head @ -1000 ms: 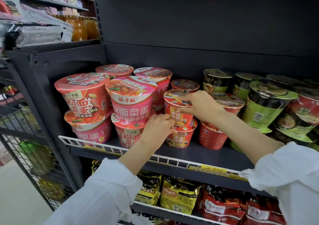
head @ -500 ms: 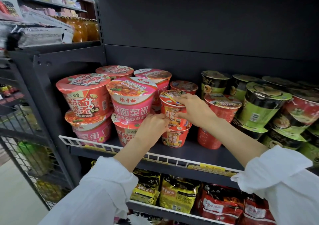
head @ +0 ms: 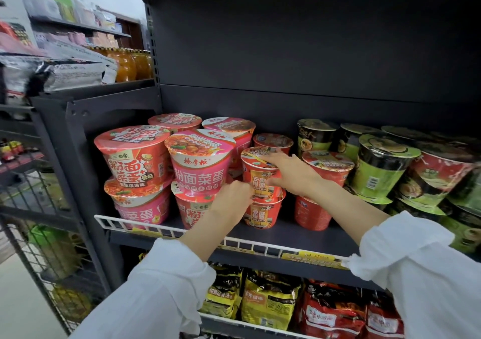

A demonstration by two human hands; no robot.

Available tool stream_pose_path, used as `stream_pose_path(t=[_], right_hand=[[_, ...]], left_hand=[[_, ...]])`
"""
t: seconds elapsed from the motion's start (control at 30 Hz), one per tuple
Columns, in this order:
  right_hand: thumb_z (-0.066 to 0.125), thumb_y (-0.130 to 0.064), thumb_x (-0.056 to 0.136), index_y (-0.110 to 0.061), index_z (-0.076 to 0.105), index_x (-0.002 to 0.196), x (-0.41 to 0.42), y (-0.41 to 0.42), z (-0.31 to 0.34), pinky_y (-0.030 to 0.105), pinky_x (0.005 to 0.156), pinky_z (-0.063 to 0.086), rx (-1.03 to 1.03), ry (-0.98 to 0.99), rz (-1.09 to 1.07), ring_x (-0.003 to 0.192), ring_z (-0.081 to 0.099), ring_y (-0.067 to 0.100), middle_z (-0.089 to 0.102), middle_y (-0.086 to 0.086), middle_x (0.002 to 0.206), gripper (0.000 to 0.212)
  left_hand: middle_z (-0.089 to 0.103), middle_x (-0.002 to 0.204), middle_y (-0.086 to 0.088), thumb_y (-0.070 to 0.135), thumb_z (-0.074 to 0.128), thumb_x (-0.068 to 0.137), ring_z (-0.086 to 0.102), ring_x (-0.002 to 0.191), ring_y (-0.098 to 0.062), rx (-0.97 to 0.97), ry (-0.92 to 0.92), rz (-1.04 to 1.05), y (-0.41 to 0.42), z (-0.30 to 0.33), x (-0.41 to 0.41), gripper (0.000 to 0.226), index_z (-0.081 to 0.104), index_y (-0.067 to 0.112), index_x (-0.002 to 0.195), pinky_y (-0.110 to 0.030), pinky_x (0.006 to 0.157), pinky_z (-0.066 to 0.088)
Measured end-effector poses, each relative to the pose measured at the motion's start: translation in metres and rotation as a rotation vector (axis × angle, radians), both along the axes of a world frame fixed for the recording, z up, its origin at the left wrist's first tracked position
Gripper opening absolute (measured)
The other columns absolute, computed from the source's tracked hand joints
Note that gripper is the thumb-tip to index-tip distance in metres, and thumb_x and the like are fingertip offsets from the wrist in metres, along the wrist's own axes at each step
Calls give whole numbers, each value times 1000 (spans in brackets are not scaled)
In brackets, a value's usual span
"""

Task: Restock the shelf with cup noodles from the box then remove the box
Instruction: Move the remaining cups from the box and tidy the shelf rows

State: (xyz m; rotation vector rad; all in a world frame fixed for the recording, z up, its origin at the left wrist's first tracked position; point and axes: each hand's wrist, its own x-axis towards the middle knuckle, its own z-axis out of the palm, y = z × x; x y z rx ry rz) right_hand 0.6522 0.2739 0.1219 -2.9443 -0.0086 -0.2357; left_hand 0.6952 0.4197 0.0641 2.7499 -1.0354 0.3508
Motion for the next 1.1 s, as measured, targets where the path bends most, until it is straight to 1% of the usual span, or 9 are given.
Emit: stream_pose_path(t=[0.03, 0.1, 0.3, 0.43, 0.6, 0.77, 0.9, 1.0, 1.1], right_hand=[[62, -29, 89, -23, 22, 150, -4, 0, -1, 42, 119, 9, 39, 5, 16, 148, 7, 17, 19, 2, 158, 73], [60, -30, 91, -23, 18, 151, -13, -3, 0, 38, 119, 6, 141, -50, 18, 148, 2, 14, 14, 0, 159, 74], [58, -17, 90, -16, 48, 137, -40, -44, 14, 28, 113, 27, 107, -272, -102, 136, 38, 19, 43, 8, 146, 48], [59, -16, 89, -14, 49, 136, -56, -66, 24, 23, 102, 33, 101, -230, -180, 127, 47, 23, 50, 10, 136, 48], [65, -24, 84, -14, 28, 147, -58, -81, -1, 36, 107, 36, -3, -43, -284, 133, 36, 28, 40, 11, 140, 74], [66, -25, 83, -10, 33, 142, -57, -89, -15, 32, 107, 34, -179, -128, -278, 127, 35, 27, 39, 9, 137, 68], [70, -34, 80, -13, 32, 140, -51, -89, -16, 33, 107, 33, -199, -150, -286, 128, 30, 28, 34, 8, 138, 74], [70, -30, 80, -14, 36, 135, -46, -87, -20, 33, 107, 31, -118, -194, -289, 128, 32, 29, 36, 10, 137, 67], [66, -29, 85, -12, 44, 125, -42, -89, -21, 34, 104, 35, 7, -252, -263, 124, 40, 29, 47, 10, 128, 49]], left_hand=[[67, 110, -6, 22, 50, 96, 65, 98, -23, -17, 3, -5, 1, 3, -3, 24, 64, 12, 113, -35, 86, 53], [68, 110, -2, 27, 50, 96, 64, 100, -20, -62, -70, -31, 3, 9, -9, 25, 62, 15, 114, -33, 88, 50], [62, 117, 3, 28, 49, 95, 56, 111, -18, -284, -203, -152, -1, 25, -27, 25, 60, 19, 116, -33, 92, 40], [64, 105, -3, 17, 56, 90, 59, 101, -22, -398, -268, -274, -19, 39, -26, 18, 65, 12, 104, -35, 86, 43], [46, 135, 2, 25, 54, 91, 39, 125, -18, -122, -273, -330, -70, 59, -22, 44, 44, 18, 134, -33, 101, 32], [37, 146, -2, 28, 63, 86, 32, 135, -22, 91, -211, -300, -107, 70, -3, 65, 33, 16, 143, -40, 107, 29], [32, 151, 0, 43, 68, 81, 27, 140, -24, 242, -85, -262, -113, 79, 16, 78, 30, 21, 146, -49, 110, 25], [38, 148, -1, 43, 66, 82, 33, 137, -25, 249, 1, -285, -113, 77, 23, 72, 33, 25, 144, -53, 108, 29], [50, 137, -4, 37, 61, 88, 45, 127, -25, 95, 21, -327, -114, 76, 26, 53, 45, 24, 137, -49, 101, 40]])
